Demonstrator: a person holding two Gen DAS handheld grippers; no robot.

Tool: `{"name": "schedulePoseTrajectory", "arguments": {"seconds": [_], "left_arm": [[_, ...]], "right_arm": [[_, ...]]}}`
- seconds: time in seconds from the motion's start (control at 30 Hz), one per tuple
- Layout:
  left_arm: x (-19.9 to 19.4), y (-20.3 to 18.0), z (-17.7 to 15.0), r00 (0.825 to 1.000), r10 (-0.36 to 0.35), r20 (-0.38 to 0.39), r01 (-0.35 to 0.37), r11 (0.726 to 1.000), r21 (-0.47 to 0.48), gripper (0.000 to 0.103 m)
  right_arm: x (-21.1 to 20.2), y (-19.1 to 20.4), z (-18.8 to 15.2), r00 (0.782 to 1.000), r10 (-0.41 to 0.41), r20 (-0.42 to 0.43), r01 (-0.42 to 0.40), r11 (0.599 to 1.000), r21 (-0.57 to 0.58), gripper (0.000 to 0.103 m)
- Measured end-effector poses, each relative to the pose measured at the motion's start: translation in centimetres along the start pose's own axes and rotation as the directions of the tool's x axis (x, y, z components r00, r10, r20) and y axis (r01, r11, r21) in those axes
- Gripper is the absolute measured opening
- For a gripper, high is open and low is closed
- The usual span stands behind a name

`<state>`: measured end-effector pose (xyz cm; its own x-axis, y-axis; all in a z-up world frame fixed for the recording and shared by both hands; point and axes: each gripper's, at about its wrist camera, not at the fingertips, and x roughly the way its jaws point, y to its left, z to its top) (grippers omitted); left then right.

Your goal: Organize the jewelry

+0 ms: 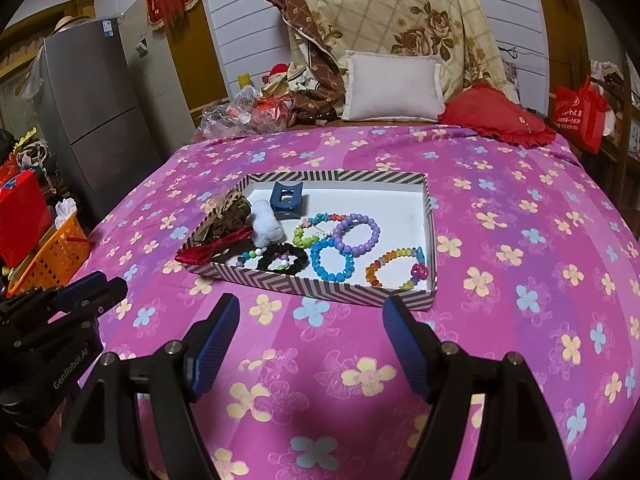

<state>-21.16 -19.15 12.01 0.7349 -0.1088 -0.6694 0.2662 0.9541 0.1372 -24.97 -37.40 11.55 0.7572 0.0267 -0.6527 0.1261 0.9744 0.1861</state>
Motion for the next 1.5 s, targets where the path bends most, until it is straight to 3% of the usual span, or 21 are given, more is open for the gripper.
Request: {"name": "schedulePoseTrajectory", "arguments": {"seconds": [0.6, 1.5], "left_arm": [[0.15, 0.56, 0.4, 1.0, -0.027, 0.01, 0.027, 0.998, -0.06, 0.027], [0.24, 0.56, 0.5, 1.0, -0.029, 0.007, 0.029, 0.998, -0.06, 0.027]], "right_arm": [[-0.59, 0.58, 0.17, 1.0, -0.003, 0.015, 0.003, 1.0, -0.014, 0.079], [-0.03, 0.42, 0.03, 1.0, -0.003, 0.003, 0.003, 1.0, -0.015, 0.08]]}}
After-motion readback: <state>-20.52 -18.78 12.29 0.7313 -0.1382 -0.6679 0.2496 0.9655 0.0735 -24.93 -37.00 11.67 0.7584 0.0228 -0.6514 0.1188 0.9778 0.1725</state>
